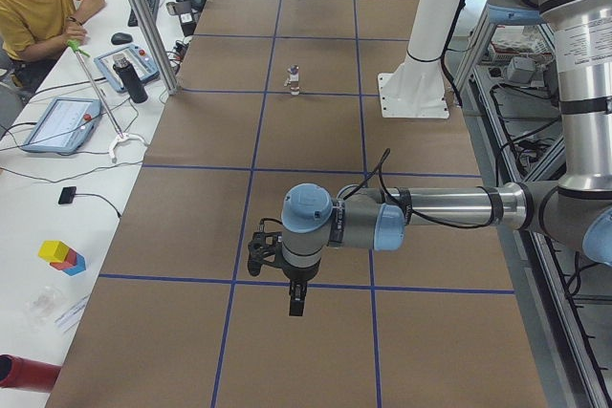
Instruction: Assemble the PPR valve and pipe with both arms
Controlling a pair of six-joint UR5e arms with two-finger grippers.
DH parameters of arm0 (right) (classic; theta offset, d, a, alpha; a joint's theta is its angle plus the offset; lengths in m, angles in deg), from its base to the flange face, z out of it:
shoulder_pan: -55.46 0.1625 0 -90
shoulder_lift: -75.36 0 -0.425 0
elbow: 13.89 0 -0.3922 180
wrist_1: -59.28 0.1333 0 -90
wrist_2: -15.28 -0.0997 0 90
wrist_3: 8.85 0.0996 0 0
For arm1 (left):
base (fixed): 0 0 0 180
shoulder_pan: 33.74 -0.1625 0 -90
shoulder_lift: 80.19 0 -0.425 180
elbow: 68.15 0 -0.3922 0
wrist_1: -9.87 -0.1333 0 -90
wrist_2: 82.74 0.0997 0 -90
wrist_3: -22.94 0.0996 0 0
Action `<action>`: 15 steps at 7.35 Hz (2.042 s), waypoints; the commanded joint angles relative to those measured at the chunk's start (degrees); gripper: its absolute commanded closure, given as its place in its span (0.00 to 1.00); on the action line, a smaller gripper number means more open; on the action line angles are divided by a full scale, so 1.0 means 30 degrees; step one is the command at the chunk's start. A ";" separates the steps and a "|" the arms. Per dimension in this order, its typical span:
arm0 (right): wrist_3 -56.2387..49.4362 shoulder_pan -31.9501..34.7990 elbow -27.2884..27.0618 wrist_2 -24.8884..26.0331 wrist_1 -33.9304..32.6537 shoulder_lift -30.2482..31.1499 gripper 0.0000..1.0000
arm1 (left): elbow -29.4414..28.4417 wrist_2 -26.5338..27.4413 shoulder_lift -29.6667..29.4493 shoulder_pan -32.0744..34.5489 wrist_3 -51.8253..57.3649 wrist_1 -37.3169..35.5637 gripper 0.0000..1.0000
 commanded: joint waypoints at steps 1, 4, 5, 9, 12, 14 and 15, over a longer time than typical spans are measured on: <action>-0.4447 0.2596 -0.0069 -0.1008 0.0058 0.2974 0.00 | 0.0238 -0.1640 -0.0020 -0.0058 -0.0090 -0.0311 0.00; -0.4460 0.4153 -0.0421 -0.0867 0.1045 0.6314 0.00 | 0.0209 -0.1465 -0.1950 -0.1399 0.0203 -0.2624 0.00; -0.3966 0.4477 -0.0422 -0.0895 0.2940 0.7312 0.00 | 0.0238 -0.1319 -0.2216 -0.1406 0.0203 -0.2628 0.00; -0.2261 0.4481 -0.0890 -0.0983 0.3633 0.7761 0.00 | 0.0209 -0.1317 -0.2190 -0.1318 0.0203 -0.2394 0.00; -0.2292 0.4481 -0.0832 -0.0983 0.4010 0.7965 0.00 | 0.0267 -0.0907 -0.2130 -0.1289 0.0203 -0.2393 0.00; -0.2292 0.4481 -0.0686 -0.0983 0.5817 0.8841 0.00 | 0.0267 -0.0907 -0.2102 -0.1289 0.0203 -0.2394 0.00; -0.2234 0.4481 -0.0453 -0.0983 0.6961 0.9136 0.00 | 0.0238 -0.0907 -0.2072 -0.1318 0.0203 -0.2394 0.00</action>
